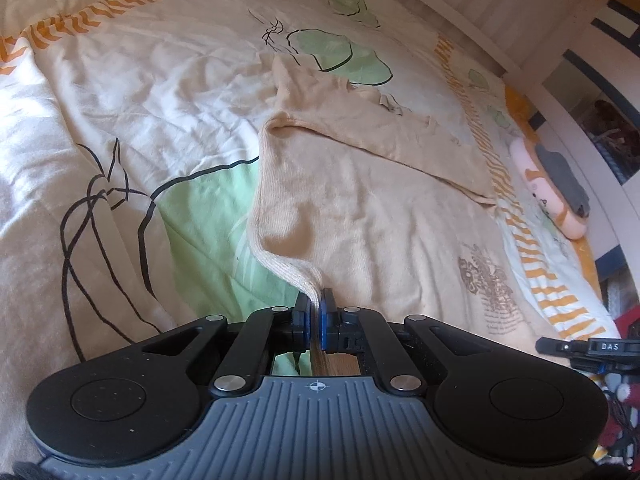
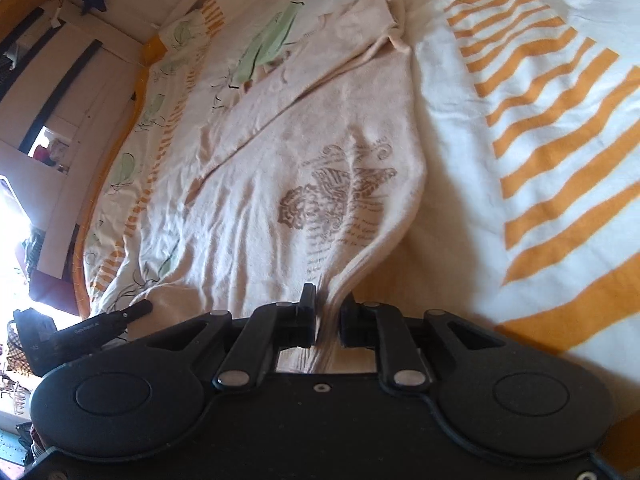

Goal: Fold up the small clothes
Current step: 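Lift the hem with both grippers and fold it up toward the collar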

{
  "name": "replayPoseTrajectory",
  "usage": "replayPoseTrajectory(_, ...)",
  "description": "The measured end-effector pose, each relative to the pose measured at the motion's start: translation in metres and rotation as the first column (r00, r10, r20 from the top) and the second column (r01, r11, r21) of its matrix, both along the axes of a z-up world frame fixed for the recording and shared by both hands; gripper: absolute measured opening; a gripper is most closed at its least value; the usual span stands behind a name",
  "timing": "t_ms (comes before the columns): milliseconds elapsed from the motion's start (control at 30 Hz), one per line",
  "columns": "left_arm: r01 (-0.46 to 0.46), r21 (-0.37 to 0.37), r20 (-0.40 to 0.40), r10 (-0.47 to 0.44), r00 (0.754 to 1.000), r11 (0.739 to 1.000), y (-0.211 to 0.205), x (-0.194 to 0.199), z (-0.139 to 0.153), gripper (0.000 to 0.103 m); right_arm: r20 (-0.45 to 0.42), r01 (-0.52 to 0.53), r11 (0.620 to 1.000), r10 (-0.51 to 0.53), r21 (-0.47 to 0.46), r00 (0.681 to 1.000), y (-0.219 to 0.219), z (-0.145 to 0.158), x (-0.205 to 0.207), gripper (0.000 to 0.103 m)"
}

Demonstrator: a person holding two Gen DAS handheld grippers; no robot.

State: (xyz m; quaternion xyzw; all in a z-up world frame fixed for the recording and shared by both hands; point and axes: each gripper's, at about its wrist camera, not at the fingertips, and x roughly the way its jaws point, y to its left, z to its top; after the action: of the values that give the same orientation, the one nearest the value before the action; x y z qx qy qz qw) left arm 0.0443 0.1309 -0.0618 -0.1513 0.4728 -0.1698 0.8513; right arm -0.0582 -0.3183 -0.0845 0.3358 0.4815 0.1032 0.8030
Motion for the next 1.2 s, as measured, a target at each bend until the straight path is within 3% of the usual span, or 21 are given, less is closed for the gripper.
replayPoseTrajectory(133, -0.003, 0.013, 0.005, 0.003, 1.000, 1.000, 0.002, -0.001, -0.003, 0.004, -0.006, -0.024, 0.999, 0.024, -0.031, 1.000, 0.005, 0.000, -0.002, 0.022)
replayPoseTrajectory(167, -0.002, 0.011, 0.010, 0.002, 1.000, 1.000, 0.002, -0.002, -0.002, 0.004, -0.002, -0.030, 0.999, 0.030, -0.043, 1.000, 0.007, 0.001, -0.003, 0.015)
replayPoseTrajectory(233, -0.007, -0.008, 0.018, 0.007, 1.000, 1.000, 0.004, -0.003, -0.001, 0.004, 0.020, -0.039, 0.998, 0.040, -0.055, 0.999, 0.010, 0.004, -0.004, 0.013)
replayPoseTrajectory(400, -0.036, -0.088, 0.047, 0.040, 0.998, 0.995, 0.011, 0.002, 0.010, 0.004, 0.127, -0.007, 1.000, 0.008, -0.010, 0.992, 0.001, 0.019, -0.003, 0.013)
replayPoseTrajectory(533, -0.043, -0.109, 0.105, 0.054, 0.993, 0.993, 0.010, 0.016, 0.028, 0.004, 0.224, 0.018, 1.000, -0.022, 0.019, 0.974, -0.013, 0.035, 0.011, 0.013)
replayPoseTrajectory(900, -0.069, -0.162, 0.249, 0.108, 0.962, 0.984, -0.001, 0.096, 0.075, 0.004, 0.382, 0.100, 0.993, -0.117, 0.066, 0.917, -0.048, 0.059, 0.101, 0.013)
replayPoseTrajectory(1200, -0.094, -0.178, 0.248, 0.137, 0.959, 0.980, -0.017, 0.184, 0.066, 0.004, 0.401, 0.159, 0.986, -0.164, 0.047, 0.901, -0.068, 0.052, 0.189, 0.013)
